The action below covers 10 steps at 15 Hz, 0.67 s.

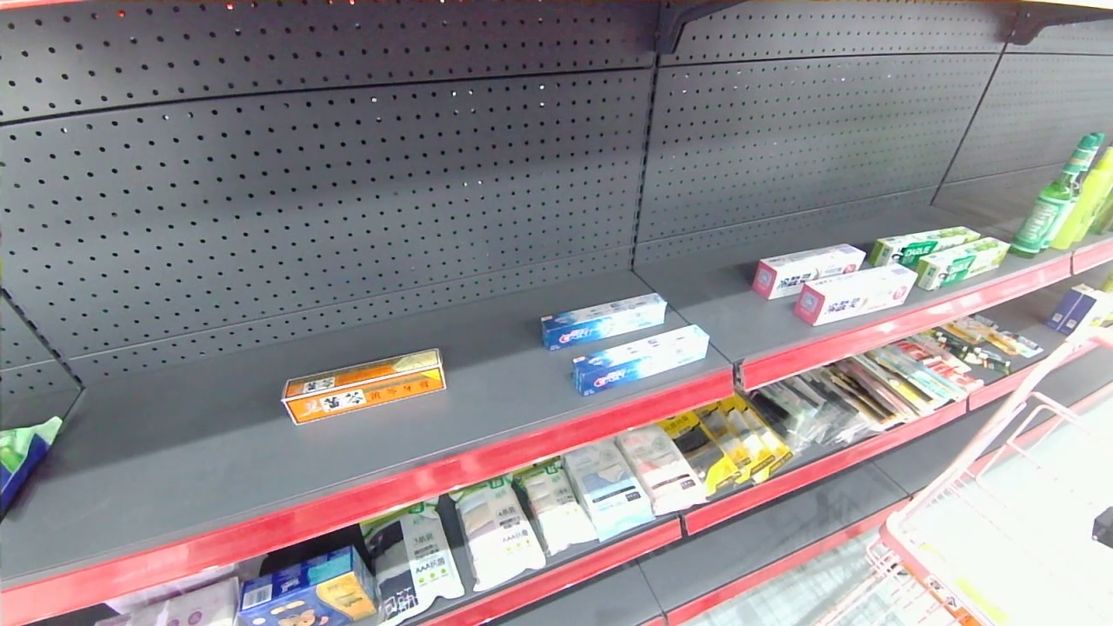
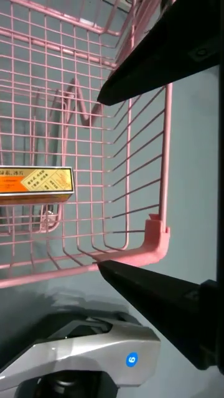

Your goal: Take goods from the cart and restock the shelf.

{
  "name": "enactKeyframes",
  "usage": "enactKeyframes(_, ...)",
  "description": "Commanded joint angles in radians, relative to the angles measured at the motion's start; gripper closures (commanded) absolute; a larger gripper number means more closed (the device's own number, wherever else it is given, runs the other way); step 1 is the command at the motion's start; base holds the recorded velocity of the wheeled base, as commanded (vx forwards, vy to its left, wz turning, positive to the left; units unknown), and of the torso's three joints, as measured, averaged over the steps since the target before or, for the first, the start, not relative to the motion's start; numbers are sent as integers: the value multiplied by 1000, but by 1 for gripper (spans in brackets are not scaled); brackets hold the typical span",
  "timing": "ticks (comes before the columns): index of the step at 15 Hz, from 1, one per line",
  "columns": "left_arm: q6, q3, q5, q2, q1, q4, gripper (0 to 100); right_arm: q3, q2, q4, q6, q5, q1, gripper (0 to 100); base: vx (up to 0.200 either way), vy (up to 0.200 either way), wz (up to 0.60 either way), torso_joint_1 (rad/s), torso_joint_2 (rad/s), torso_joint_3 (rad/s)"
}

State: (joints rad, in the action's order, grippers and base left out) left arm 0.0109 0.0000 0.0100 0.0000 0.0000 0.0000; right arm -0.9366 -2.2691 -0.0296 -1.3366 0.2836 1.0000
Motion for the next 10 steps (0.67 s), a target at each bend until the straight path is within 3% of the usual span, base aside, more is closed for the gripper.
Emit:
enactKeyframes(1,0,0,1,2,0,0,0,-10,-36,3,24,0,-14,0,0,0,0,0,0,0)
enactKeyframes(10,0,0,1,2,0,0,0,-19,-27,3,47,0,-38,0,0,0,0,0,0,0)
